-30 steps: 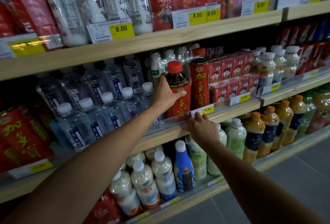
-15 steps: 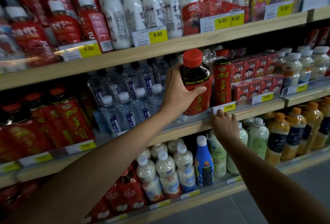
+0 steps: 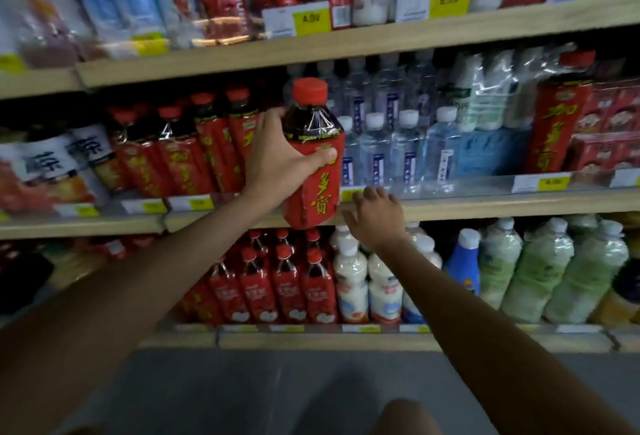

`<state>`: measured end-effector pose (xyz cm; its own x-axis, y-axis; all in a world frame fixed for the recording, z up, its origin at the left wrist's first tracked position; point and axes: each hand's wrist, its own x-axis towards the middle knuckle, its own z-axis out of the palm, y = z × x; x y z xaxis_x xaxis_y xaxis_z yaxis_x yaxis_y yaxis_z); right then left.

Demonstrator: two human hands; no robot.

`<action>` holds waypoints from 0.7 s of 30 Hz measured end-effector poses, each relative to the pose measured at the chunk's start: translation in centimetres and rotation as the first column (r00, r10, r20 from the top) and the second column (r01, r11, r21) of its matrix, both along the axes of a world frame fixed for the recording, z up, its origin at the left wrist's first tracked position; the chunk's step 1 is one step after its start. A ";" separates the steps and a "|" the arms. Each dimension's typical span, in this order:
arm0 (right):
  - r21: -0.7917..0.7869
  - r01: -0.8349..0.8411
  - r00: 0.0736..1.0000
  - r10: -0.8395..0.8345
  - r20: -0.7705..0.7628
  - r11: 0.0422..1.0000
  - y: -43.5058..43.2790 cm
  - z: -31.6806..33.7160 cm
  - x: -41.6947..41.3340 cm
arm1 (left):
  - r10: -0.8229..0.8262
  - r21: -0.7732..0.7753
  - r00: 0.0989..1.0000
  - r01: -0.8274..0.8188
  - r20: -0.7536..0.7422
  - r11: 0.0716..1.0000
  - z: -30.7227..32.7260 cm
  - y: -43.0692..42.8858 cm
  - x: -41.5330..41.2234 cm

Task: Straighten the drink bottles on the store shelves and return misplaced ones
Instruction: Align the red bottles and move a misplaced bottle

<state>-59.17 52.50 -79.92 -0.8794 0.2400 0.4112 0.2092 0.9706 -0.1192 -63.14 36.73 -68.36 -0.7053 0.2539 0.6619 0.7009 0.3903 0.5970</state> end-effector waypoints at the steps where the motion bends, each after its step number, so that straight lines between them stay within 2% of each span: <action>1: 0.002 -0.040 0.999 0.040 0.001 0.999 -1.5 -0.1 -0.7 | 0.037 0.000 0.999 -0.037 0.009 0.999 -0.4 -1.6 -0.5; 7: 0.030 -0.204 0.979 0.204 0.005 0.979 -8.8 -0.1 -4.8 | 0.209 -0.023 0.975 -0.208 0.077 0.978 -2.8 -11.2 -3.5; 14: 0.049 -0.308 0.951 0.306 0.040 0.950 -16.9 0.5 -9.0 | 0.340 0.050 0.919 -0.357 0.200 0.933 -4.8 -20.0 -7.0; 18: 0.076 -0.330 0.943 0.325 0.071 0.941 -20.9 0.7 -11.0 | 0.344 0.094 0.900 -0.380 0.268 0.920 -5.3 -24.9 -9.2; 21: 0.129 -0.293 0.954 0.282 0.098 0.947 -23.0 0.7 -12.3 | 0.374 0.130 0.893 -0.414 0.251 0.901 -5.4 -27.7 -11.0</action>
<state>-71.47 29.49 -79.26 -0.9330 -0.0832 0.3501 -0.0783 0.9965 0.0280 -74.12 9.05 -73.73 -0.8525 -0.1805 0.4906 0.3580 0.4824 0.7995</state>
